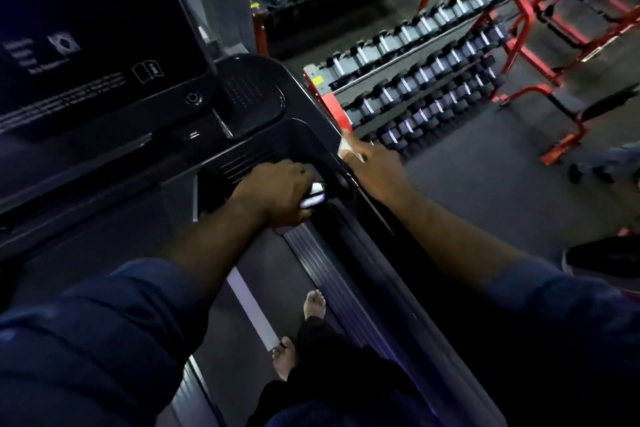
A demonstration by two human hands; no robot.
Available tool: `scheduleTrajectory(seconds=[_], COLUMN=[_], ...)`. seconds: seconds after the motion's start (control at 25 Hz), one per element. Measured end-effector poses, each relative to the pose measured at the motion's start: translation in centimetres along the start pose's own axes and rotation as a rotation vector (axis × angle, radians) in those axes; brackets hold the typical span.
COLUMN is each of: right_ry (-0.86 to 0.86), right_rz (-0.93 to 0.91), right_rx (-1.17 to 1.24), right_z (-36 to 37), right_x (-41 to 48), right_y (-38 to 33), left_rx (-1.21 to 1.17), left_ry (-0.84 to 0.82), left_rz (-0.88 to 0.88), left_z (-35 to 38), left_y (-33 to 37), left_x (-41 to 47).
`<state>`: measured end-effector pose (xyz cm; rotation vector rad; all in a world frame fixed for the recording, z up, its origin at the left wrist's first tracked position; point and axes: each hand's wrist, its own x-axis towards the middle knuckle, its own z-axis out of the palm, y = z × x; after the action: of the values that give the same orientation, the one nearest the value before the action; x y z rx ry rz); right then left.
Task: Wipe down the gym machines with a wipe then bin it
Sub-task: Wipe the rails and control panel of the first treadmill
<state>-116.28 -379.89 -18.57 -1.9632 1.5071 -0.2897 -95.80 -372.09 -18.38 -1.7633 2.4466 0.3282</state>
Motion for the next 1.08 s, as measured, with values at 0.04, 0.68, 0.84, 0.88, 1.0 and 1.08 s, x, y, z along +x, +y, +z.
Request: scheduleTrajectory(seconds=[0.04,0.68,0.84,0.88,1.0,1.08], right_ry=[0.009,-0.072,-0.118,-0.123,-0.155,-0.161], right_rz=[0.041,-0.16,-0.283,-0.329,-0.342,-0.318], right_rx=[-0.015,0.219,0.15,0.171,0.224,0.231], right_z=[-0.4,-0.8,-0.3,0.1,1.5,2.0], right_x=[-1.6,-1.1,-0.2,1.8,9.1,12.3], right_y=[0.8,3.3,4.1,3.1,-1.3,-3.3], left_rx=[0.042,0.128,0.125,0.118,0.12,0.129], left_ry=[0.019,-0.048,-0.053,-0.045,-0.031,-0.057], left_rz=[0.02,-0.051,-0.071,-0.076,-0.091,-0.092], left_z=[0.3,0.4,0.4,0.4,0.4,0.5], left_y=[-0.1,-0.3,-0.2,-0.1,-0.2,-0.2], left_x=[0.0,1.1,1.2,1.1,1.1,1.1])
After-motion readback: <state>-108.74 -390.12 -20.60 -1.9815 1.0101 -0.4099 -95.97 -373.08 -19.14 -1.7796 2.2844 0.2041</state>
